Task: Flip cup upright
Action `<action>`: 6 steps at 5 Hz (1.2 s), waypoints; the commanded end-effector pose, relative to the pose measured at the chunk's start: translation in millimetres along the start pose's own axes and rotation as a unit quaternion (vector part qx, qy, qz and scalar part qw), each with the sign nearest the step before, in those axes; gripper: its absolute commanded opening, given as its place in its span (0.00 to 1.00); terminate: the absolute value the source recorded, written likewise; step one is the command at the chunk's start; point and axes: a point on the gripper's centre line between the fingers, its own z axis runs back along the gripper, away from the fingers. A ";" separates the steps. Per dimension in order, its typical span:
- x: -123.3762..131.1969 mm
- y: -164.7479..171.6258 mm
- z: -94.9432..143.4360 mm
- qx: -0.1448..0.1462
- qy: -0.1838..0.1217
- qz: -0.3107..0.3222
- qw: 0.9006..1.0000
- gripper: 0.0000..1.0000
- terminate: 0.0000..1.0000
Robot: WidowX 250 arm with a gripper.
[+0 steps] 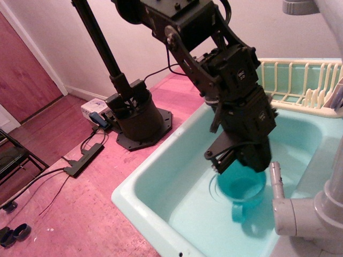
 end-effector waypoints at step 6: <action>22.1 -4.2 57.7 -0.010 0.002 0.031 0.999 1.00 0.00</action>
